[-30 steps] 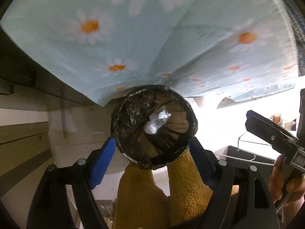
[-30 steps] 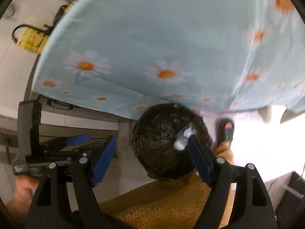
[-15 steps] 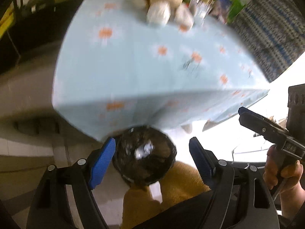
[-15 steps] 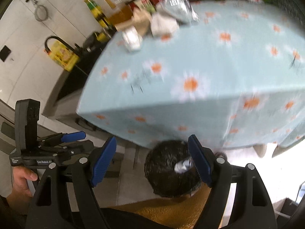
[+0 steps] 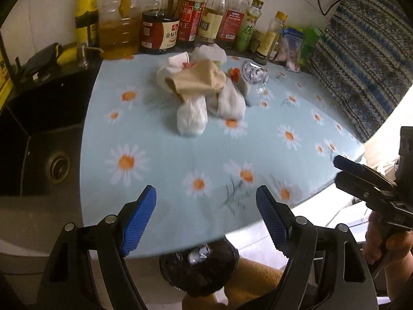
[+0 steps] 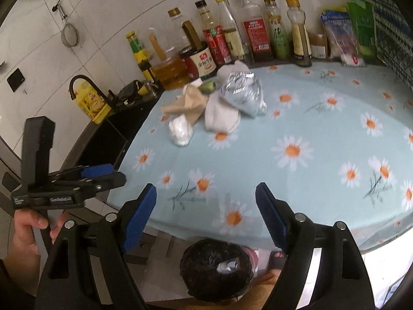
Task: Collect trash
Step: 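Grasp the white plastic bag with the left tool while the right tool grasps the foil wrapper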
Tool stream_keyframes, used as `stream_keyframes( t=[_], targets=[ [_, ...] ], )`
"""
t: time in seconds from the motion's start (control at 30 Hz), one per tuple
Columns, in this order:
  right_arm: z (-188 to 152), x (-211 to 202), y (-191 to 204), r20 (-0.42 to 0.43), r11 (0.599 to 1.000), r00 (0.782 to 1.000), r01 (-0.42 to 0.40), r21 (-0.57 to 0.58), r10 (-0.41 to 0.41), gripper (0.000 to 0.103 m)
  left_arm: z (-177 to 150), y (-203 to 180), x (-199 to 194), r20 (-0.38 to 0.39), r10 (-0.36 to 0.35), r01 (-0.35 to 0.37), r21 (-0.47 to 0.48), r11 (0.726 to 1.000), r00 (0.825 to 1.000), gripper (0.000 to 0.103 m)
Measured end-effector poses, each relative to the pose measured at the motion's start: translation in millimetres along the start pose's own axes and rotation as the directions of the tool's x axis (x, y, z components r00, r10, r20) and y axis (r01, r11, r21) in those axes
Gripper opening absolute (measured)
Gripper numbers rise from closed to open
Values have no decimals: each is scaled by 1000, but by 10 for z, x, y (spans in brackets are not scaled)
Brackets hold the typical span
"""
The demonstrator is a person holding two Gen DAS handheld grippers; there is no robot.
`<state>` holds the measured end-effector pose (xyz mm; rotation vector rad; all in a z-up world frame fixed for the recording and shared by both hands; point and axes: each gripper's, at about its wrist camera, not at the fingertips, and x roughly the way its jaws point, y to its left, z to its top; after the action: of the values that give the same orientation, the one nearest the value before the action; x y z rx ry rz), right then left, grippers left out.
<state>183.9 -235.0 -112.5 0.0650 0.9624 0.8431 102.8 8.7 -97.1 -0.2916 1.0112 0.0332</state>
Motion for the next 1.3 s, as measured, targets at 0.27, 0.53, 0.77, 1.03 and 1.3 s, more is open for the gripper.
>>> stream_keyframes(
  t=[0.27,0.53,0.77,1.03,1.3],
  targets=[
    [384,26,-318,24,1000,1000,-14,-20,15,81,458,17,451,-14,71,-71,-7,997,997,77],
    [685,128,-668,17,999,999,-29,-28,29,81,757,127,939,-55,104,-107,-52,993,993,76],
    [931,297,-879,4,998,998,-56,-36,56,81,830,205,1183,-104,110,-119,-81,990,988,51],
    [1266,661,-923,-69,990,992,-116,-78,110,83,833,156,1190,-88,117,-124,-78,989,989,44],
    [1398,1071,-720,-135,971,985,-135,-196,109,93,747,112,1029,-78,106,-116,-131,985,991,44]
  ],
)
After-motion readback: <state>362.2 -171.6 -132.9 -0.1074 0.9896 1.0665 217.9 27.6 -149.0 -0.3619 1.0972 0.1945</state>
